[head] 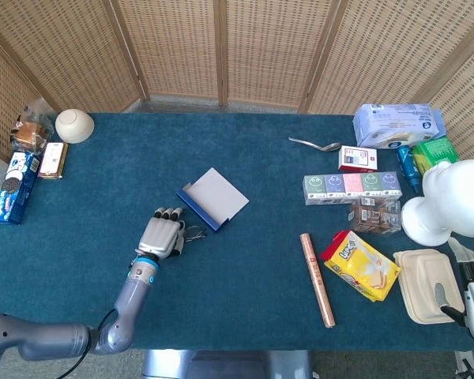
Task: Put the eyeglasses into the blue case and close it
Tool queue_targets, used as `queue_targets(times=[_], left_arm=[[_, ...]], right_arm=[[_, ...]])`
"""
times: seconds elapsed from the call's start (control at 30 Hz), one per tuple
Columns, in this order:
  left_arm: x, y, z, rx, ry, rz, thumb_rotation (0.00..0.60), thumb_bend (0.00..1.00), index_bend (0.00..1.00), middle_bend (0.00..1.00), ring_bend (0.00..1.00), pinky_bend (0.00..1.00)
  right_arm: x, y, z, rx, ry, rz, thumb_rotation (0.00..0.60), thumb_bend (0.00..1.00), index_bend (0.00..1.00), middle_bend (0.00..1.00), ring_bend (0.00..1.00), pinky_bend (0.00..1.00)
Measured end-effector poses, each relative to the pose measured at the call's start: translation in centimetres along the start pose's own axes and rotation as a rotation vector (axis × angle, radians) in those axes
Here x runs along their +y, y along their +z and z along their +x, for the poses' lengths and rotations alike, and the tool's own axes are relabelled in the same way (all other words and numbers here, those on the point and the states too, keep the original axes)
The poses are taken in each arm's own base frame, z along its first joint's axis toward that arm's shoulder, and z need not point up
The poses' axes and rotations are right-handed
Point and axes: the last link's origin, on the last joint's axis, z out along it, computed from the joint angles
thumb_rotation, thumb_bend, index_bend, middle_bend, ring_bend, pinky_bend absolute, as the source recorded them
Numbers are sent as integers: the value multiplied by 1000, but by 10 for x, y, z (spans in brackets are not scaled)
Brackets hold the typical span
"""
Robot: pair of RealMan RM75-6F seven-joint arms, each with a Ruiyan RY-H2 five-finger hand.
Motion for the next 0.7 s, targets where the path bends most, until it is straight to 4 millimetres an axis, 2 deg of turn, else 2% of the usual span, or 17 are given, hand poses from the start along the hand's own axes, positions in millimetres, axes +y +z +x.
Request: queue_targets(times=[0.27, 0.7], left_arm=[[-3, -2, -4, -13, 7, 3, 460, 564, 412, 109, 108, 101], [-3, -8, 1, 21, -1, -26, 453, 520, 372, 94, 92, 100]], right_arm=[[1, -2, 0, 4, -1, 0, 600, 449, 9, 152, 169, 325], [1, -5, 1, 6, -10, -1, 600, 448, 4, 151, 167, 325]])
